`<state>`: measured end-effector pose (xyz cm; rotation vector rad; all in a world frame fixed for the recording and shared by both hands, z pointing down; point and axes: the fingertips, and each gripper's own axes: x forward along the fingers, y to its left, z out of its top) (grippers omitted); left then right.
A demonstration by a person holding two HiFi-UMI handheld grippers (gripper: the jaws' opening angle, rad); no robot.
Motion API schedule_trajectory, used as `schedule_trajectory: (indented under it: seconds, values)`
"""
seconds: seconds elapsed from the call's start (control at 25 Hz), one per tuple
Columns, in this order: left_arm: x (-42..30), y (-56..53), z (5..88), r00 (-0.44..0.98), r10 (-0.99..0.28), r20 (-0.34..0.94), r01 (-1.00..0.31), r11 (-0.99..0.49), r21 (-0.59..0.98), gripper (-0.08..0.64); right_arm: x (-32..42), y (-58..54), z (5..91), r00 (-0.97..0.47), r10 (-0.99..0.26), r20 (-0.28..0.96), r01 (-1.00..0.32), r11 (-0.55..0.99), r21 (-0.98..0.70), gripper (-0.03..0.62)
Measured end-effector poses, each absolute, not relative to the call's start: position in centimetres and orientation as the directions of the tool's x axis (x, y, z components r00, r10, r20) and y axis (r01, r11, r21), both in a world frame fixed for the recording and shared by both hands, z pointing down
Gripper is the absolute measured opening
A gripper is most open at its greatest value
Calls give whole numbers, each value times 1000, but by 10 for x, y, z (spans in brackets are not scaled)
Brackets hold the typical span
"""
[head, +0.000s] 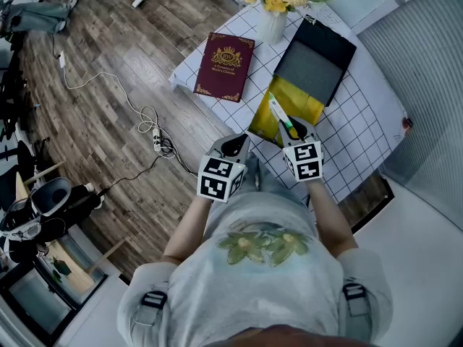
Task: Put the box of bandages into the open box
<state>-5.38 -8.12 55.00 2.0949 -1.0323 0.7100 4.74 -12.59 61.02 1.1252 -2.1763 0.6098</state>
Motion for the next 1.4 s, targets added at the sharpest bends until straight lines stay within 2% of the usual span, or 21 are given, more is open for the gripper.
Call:
schedule_trajectory:
  seconds: [1.4]
  values:
    - [-50,-78,554,534,-442,721,-827,-451,336,6,48,-114,633,-429,-503,750,-804,591,-64,91]
